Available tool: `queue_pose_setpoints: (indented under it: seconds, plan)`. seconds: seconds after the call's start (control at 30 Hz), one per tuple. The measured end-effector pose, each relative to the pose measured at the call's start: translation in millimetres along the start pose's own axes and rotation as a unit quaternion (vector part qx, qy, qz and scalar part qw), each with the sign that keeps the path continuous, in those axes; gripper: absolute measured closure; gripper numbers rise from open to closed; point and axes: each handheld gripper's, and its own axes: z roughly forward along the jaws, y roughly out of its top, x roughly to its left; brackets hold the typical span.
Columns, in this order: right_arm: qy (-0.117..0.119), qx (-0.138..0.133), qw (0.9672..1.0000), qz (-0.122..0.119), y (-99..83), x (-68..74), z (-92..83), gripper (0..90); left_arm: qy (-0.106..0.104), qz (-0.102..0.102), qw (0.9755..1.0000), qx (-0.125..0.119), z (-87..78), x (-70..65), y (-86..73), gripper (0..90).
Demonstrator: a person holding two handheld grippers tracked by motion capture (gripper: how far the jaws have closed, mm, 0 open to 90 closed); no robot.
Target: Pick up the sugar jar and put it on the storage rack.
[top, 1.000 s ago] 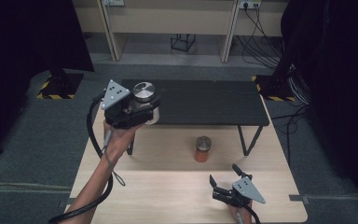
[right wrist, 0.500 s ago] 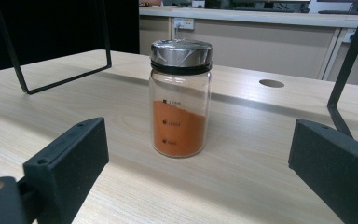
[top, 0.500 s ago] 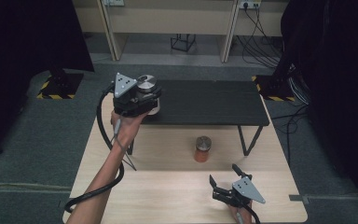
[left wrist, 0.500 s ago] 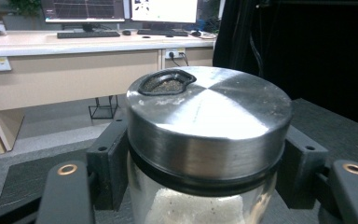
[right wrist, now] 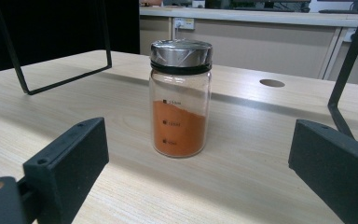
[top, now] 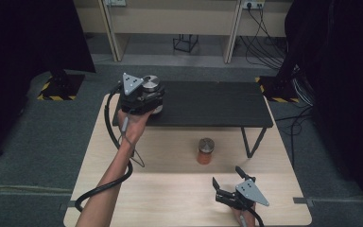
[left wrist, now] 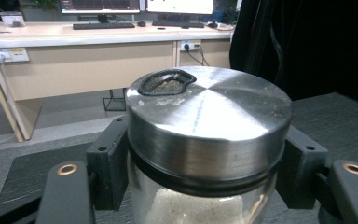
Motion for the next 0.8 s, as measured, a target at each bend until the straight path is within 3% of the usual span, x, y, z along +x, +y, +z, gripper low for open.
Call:
queue_pose_setpoints:
  seconds: [0.27, 0.33, 0.7, 0.8]
  plan:
    - [0.001, -0.001, 1.0000, 0.002, -0.2, -0.6, -0.2, 4.9, 0.015, 0.006, 0.9998, 0.011, 11.8, -3.0, -4.4, 31.3]
    - [0.001, -0.001, 1.0000, 0.002, -0.2, -0.8, -0.2, 4.9, 0.013, -0.002, 0.9999, 0.003, 11.0, -0.9, -8.5, 31.2]
    - [0.002, -0.001, 1.0000, 0.001, -0.3, -0.5, -0.3, 4.9, 0.017, 0.008, 0.9998, -0.006, 8.8, -4.2, -11.8, 30.2]
    - [0.003, -0.001, 1.0000, -0.001, -0.3, -0.5, -0.2, 4.9, 0.014, -0.006, 0.9998, -0.010, 5.5, -2.7, -9.6, 19.5]
